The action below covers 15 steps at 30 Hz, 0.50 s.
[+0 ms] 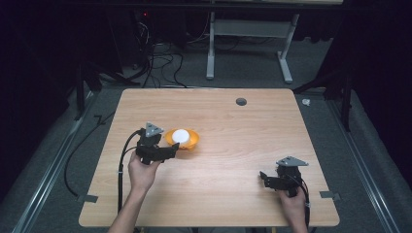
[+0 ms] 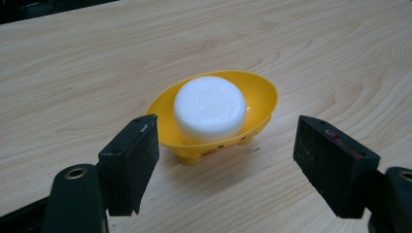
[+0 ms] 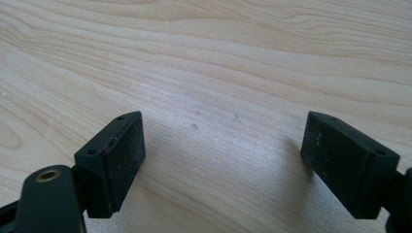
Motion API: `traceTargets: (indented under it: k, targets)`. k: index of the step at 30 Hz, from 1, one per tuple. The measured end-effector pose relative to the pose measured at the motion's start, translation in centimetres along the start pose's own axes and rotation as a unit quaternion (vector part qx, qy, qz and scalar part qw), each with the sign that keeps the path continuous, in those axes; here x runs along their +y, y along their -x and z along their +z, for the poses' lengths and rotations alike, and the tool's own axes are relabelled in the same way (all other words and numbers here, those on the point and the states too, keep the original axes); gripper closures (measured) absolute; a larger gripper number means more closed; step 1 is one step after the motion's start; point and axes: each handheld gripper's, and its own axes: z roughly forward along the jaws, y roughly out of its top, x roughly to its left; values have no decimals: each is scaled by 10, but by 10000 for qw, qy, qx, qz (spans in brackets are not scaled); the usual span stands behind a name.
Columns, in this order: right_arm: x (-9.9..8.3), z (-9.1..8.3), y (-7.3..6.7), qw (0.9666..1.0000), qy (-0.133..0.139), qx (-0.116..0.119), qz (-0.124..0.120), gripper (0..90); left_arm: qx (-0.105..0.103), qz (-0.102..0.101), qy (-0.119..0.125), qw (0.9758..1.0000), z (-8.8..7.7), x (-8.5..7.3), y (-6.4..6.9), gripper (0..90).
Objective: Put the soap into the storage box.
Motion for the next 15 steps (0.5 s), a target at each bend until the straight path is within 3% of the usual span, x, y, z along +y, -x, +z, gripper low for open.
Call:
traceTargets:
  k: [15]
  targets:
    - [0,0,0,10000,-3,0,6,170,42,-64,77,9999,-12,-12,-4,251]
